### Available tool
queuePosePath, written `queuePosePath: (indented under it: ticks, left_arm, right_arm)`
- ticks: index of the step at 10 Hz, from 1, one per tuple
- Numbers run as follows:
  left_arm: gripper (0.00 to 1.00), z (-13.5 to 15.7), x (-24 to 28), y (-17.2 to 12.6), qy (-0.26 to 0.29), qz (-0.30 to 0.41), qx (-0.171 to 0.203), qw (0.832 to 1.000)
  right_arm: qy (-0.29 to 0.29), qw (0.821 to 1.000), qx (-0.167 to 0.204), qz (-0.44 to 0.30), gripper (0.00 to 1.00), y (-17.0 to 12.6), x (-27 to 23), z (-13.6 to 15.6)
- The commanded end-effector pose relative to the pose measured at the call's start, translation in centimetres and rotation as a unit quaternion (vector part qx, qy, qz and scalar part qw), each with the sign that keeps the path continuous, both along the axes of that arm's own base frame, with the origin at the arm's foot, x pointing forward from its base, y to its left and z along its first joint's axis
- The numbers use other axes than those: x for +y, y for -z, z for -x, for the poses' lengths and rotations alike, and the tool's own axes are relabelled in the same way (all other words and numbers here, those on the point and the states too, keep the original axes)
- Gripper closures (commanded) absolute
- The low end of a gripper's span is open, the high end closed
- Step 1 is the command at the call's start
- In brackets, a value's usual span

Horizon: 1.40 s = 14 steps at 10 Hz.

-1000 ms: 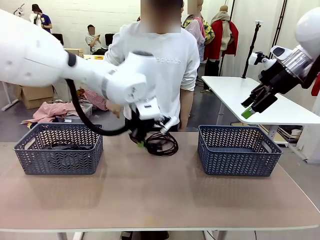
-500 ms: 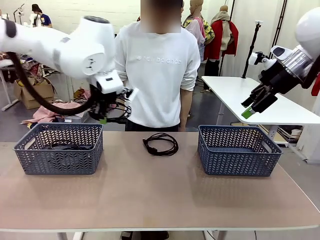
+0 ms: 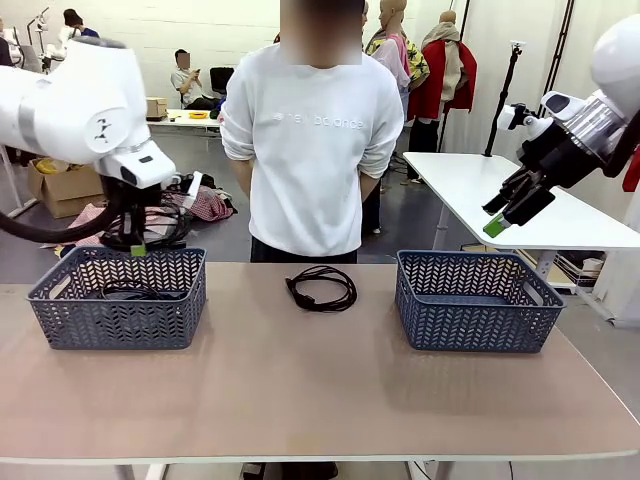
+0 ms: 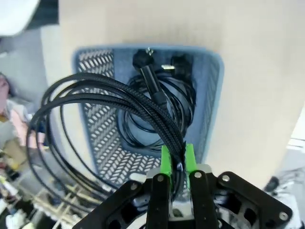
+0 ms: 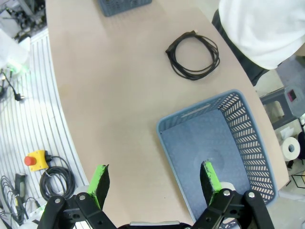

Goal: Organize the cables according to human instructions.
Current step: Pick up a bundle of cables and place it in the basket indicated by the human.

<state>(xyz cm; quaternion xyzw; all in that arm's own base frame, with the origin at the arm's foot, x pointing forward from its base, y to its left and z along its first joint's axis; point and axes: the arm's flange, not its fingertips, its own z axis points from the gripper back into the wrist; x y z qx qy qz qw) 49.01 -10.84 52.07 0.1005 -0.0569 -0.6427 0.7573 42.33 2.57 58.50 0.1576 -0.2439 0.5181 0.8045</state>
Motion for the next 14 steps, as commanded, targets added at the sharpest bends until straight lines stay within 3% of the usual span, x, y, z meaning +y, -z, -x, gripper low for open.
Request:
queuePosePath:
  ticks: [1,5,10,11,12,13,14]
  left_arm:
    - [1.0,0.5,1.5,2.1,-0.038,0.03,-0.004,0.999]
    - [1.0,-0.2,3.2,6.0,-0.067,0.043,-0.003,0.997]
    - [1.0,-1.2,3.9,6.9,-0.064,0.054,-0.005,0.996]
    - [0.68,-1.2,3.9,6.9,-0.062,0.055,-0.001,0.997]
    - [0.68,-1.1,4.1,6.7,-0.066,0.059,-0.002,0.996]
    - [0.48,-1.1,4.3,6.4,-0.067,0.06,-0.008,0.996]
    - [0.63,-1.0,4.5,6.2,-0.07,0.066,-0.011,0.995]
  right_arm:
    - [0.0,1.0,-0.001,0.002,0.0,-0.3,0.0,-0.1]
    - [0.0,1.0,-0.001,0.002,0.0,-0.3,0.0,-0.1]
    - [0.0,1.0,-0.001,0.002,0.0,-0.3,0.0,-0.1]
    - [0.0,1.0,-0.001,0.002,0.0,-0.3,0.0,-0.1]
    - [0.0,1.0,-0.001,0.002,0.0,-0.3,0.0,-0.1]
    - [0.0,1.0,-0.001,0.002,0.0,-0.3,0.0,-0.1]
    - [0.0,1.0,-0.001,0.002,0.0,-0.3,0.0,-0.1]
